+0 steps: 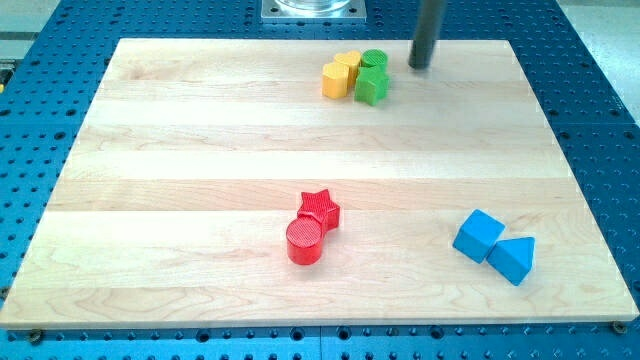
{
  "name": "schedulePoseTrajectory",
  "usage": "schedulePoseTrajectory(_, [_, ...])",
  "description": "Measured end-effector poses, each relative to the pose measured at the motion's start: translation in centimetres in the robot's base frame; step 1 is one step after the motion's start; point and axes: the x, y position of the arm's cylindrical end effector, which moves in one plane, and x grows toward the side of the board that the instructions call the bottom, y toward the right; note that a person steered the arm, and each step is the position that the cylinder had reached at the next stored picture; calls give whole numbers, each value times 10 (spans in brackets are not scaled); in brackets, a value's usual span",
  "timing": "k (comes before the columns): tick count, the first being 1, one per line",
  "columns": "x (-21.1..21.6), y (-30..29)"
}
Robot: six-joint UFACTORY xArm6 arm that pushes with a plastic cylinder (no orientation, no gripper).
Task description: Move the heart diagonally to the green star
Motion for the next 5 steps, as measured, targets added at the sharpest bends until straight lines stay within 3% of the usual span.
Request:
schedulePoseTrajectory(1, [1,-64])
schedulePoseTrajectory(3, [87,-57])
schedulePoseTrajectory(4, [95,-40])
schedulePoseTrajectory(5, [87,-75])
